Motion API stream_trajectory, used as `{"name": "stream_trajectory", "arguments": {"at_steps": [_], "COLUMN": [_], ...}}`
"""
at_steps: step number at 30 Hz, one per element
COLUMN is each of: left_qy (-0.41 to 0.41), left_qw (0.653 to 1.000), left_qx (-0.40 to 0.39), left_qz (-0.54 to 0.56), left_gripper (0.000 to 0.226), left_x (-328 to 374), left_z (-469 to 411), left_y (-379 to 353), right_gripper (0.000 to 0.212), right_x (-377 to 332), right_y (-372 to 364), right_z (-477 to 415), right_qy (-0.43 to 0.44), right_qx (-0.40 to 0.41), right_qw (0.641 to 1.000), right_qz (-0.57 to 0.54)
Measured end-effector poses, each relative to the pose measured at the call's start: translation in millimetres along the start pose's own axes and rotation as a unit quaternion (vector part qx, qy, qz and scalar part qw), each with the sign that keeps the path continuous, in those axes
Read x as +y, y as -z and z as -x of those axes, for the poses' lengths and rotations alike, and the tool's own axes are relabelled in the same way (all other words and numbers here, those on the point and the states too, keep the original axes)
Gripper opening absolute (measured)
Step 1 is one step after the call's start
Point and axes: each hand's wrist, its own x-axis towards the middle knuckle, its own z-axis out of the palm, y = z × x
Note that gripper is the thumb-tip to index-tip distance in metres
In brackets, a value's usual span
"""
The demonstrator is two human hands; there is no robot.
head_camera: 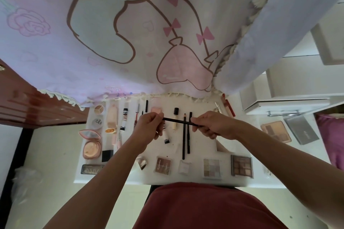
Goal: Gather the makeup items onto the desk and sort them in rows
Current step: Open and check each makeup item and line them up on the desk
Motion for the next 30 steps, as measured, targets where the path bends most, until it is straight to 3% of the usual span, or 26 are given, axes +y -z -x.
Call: {"name": "stream_trajectory", "arguments": {"at_steps": [11,15,18,23,27,30], "left_qy": [-0.003,-0.013,-0.018,-0.021,-0.010,-0.018], "left_qw": [0.999,0.999,0.999,0.998,0.998,0.998], "left_qx": [0.039,0.036,0.027,-0.003,0.003,-0.001], "left_qz": [-0.019,-0.016,-0.029,-0.055,-0.061,-0.064], "left_gripper": [0.031,0.034,0.037,0.039,0.041,0.042], "left_x": [6.0,8.3,8.9,10.3,14.2,15.4], "left_z": [-0.3,0.6,0.8,0.1,-3.2,-3.2], "left_y": [-7.4,-7.5,-7.4,-10.2,-9.5,-8.8], "right_gripper": [0.036,0.016,0.008,0.023,0.012,0.005], "right_x": [6.1,3.7,-2.6,-9.3,-7.3,-7.7], "right_y": [-4.2,-4.2,-4.6,-10.2,-11.0,-11.1], "right_z": [-6.6,-5.7,-4.7,-5.5,-12.6,-14.0], "right_qy": [0.103,0.132,0.141,0.116,0.158,0.170], "right_qx": [0.117,0.146,0.144,0.062,0.144,0.152], "right_qw": [0.987,0.980,0.978,0.985,0.967,0.965], "right_qz": [0.046,0.037,0.043,0.114,0.141,0.127]}}
